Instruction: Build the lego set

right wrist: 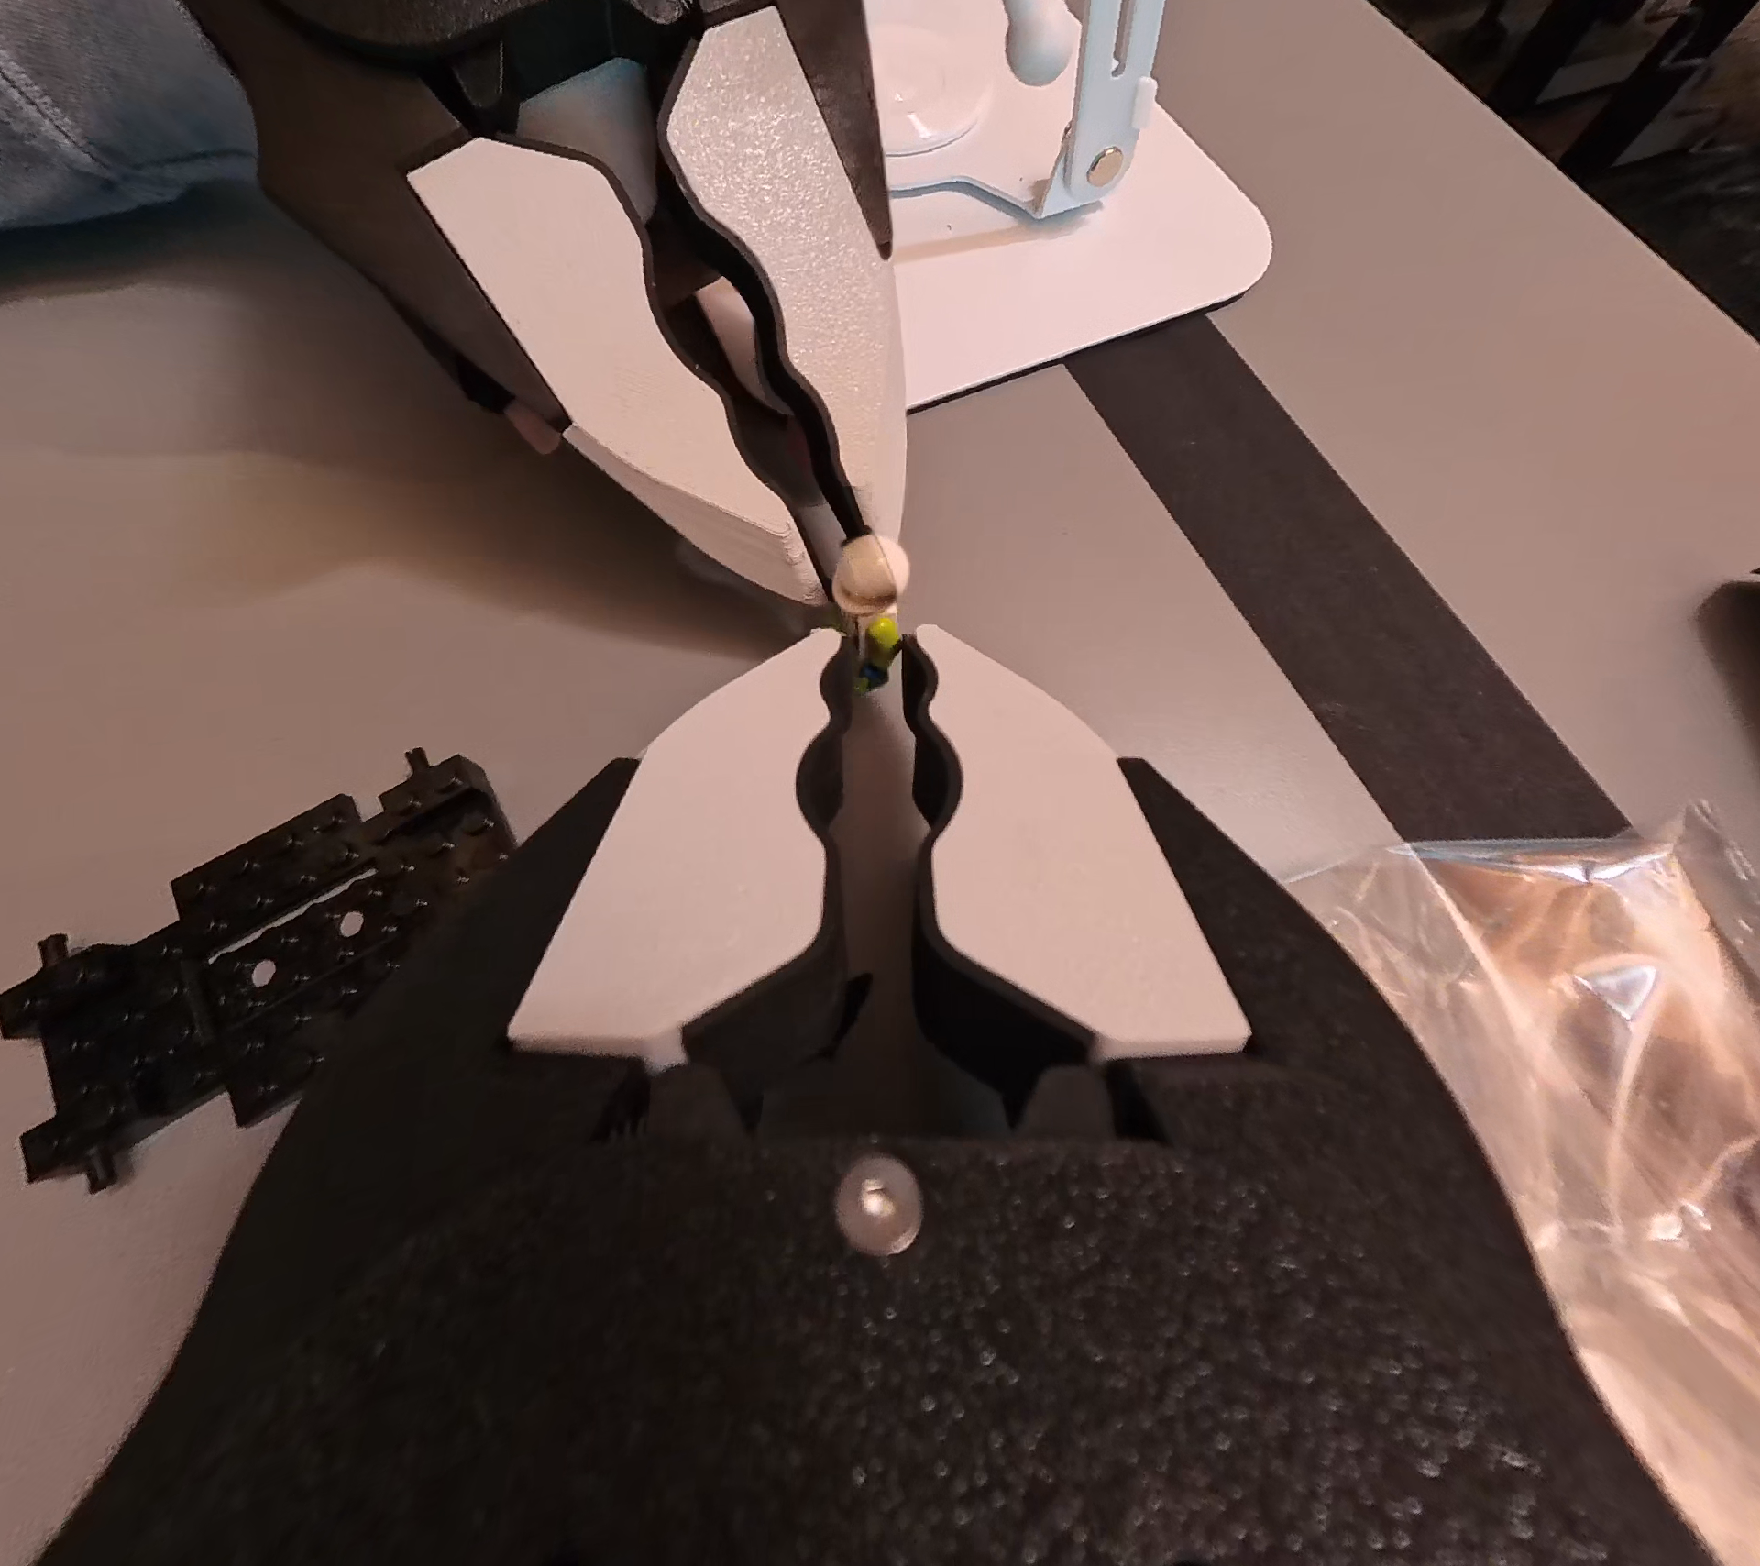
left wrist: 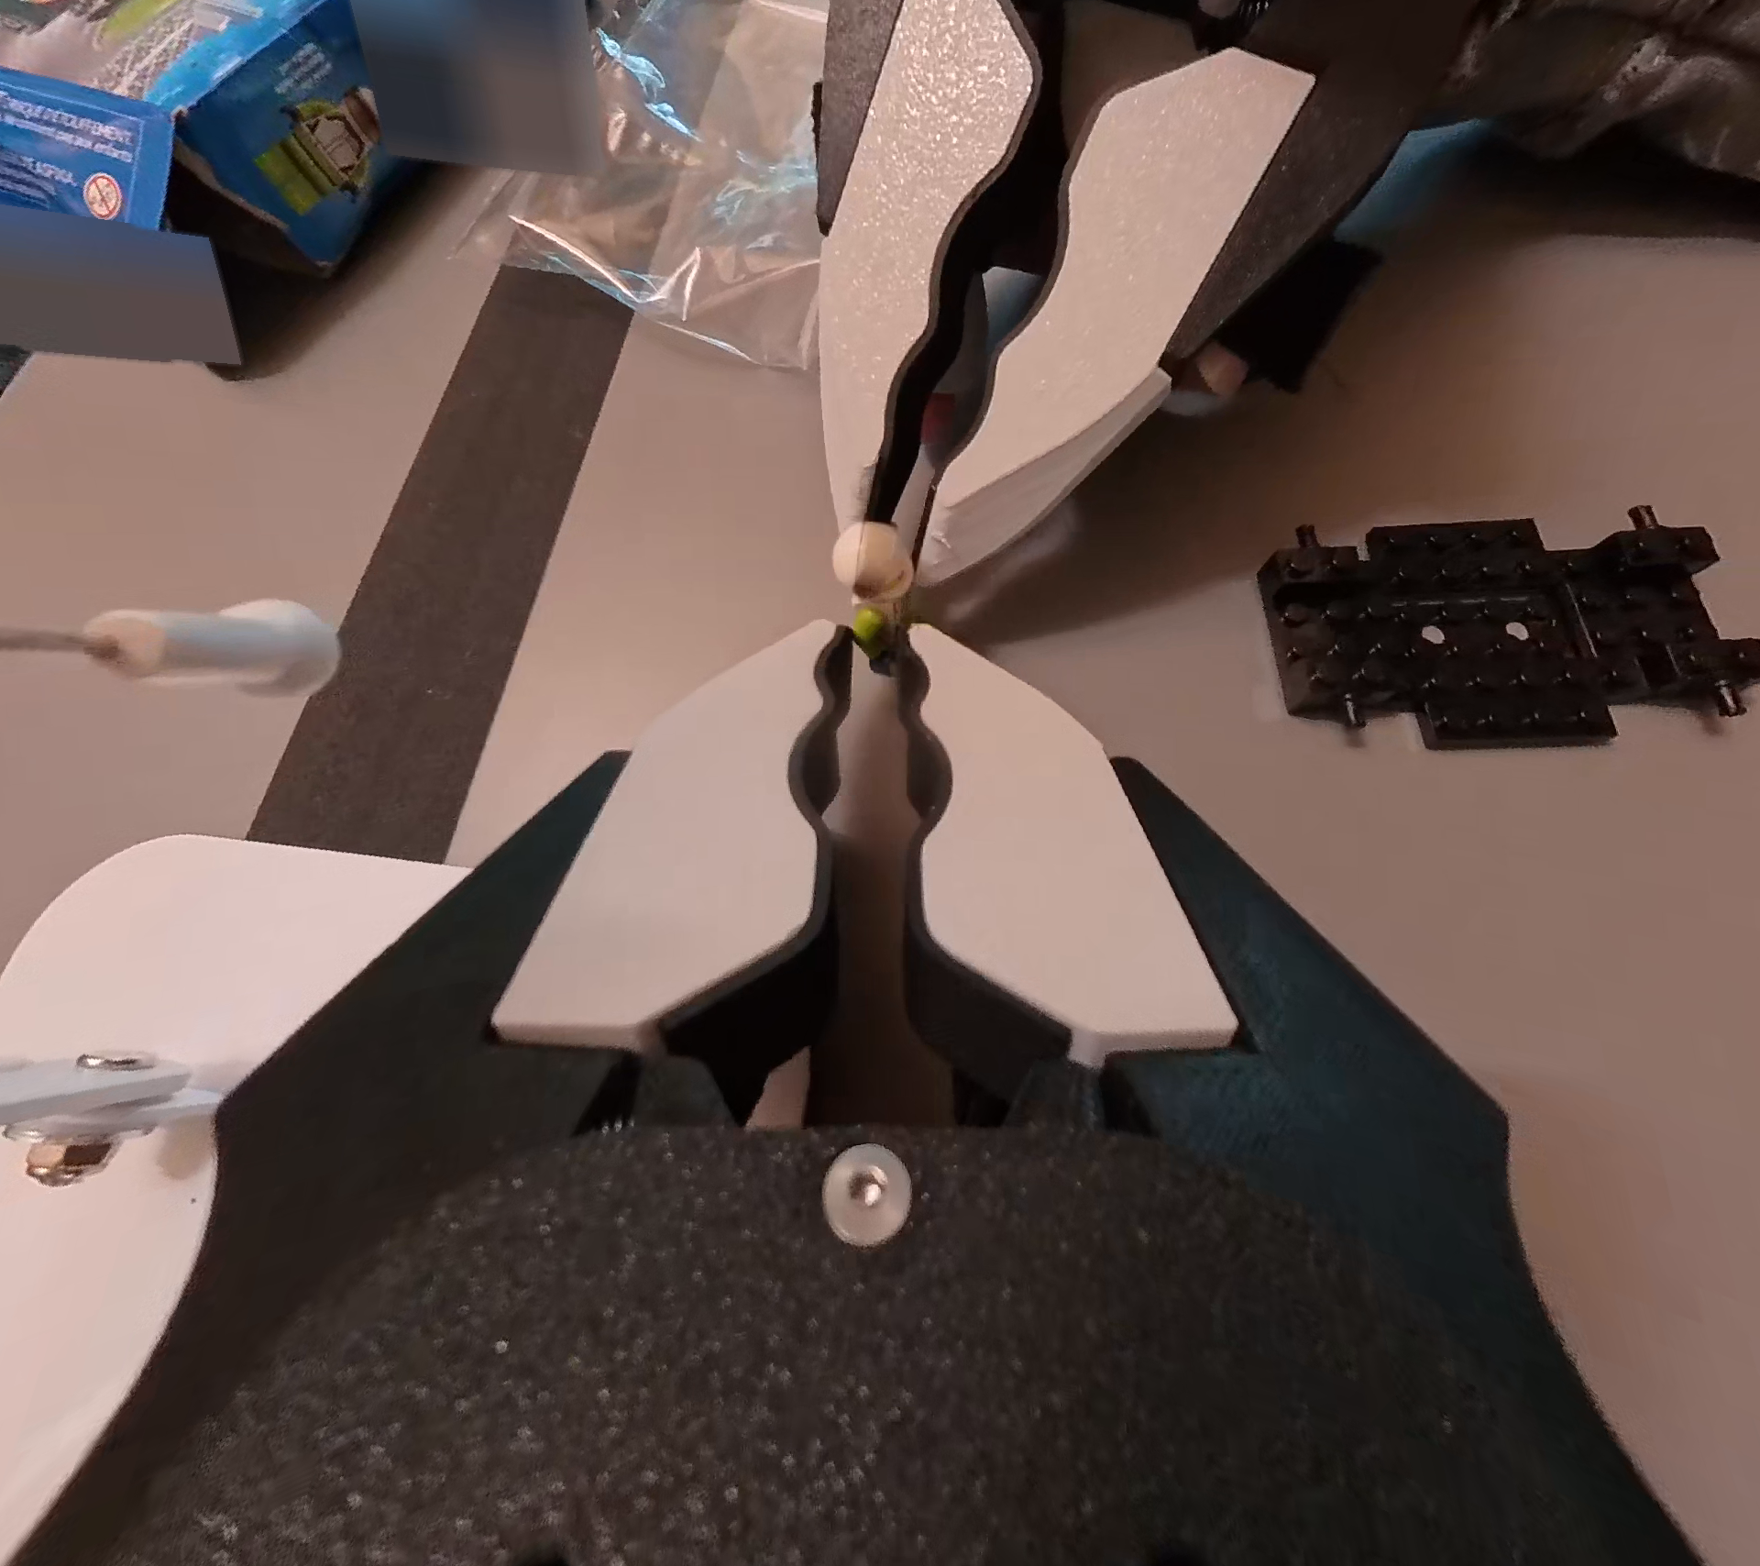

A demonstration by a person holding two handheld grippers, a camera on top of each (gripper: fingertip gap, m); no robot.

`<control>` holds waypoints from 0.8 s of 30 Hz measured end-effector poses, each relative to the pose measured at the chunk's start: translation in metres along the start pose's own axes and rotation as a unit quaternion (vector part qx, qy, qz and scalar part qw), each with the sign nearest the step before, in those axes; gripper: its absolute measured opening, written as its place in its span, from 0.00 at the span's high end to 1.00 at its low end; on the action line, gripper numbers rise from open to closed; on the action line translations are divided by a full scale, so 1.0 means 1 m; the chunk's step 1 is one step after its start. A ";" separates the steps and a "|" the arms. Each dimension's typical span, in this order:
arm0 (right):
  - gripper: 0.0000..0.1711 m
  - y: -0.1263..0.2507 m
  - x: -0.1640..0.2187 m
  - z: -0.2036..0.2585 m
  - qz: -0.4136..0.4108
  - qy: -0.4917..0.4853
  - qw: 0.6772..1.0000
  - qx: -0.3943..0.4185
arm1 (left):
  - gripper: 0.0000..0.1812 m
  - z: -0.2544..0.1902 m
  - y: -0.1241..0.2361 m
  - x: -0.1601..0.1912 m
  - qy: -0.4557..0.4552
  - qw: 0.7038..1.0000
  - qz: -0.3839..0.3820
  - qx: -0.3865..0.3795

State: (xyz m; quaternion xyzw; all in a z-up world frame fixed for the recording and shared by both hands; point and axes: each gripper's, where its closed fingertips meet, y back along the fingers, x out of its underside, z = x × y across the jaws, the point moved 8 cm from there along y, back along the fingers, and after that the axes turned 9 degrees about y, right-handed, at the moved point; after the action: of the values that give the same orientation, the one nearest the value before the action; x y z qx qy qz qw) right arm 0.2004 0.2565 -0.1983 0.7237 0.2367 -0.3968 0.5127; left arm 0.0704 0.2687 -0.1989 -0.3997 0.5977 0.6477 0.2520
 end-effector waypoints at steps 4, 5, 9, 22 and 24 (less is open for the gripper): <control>0.95 -0.001 0.001 0.001 0.007 0.005 1.000 0.000 | 0.95 -0.001 -0.001 0.001 -0.008 1.000 0.008 -0.005; 0.95 -0.001 0.001 0.001 0.007 0.006 1.000 0.001 | 0.95 -0.001 -0.002 0.001 -0.009 1.000 0.009 -0.005; 0.94 0.000 0.001 0.001 0.006 0.003 1.000 0.000 | 0.95 0.000 -0.001 0.002 -0.009 1.000 0.010 -0.006; 0.92 0.001 0.002 0.000 0.006 0.003 1.000 0.000 | 0.94 0.002 0.001 0.002 -0.005 1.000 0.009 -0.009; 0.91 0.001 0.002 0.000 0.007 0.004 1.000 -0.002 | 0.94 0.002 0.002 0.002 -0.005 1.000 0.008 -0.010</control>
State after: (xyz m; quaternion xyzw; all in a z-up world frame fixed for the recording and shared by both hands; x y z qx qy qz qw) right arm 0.2025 0.2555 -0.1994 0.7258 0.2344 -0.3903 0.5156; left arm 0.0674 0.2700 -0.1999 -0.3938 0.5934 0.6575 0.2459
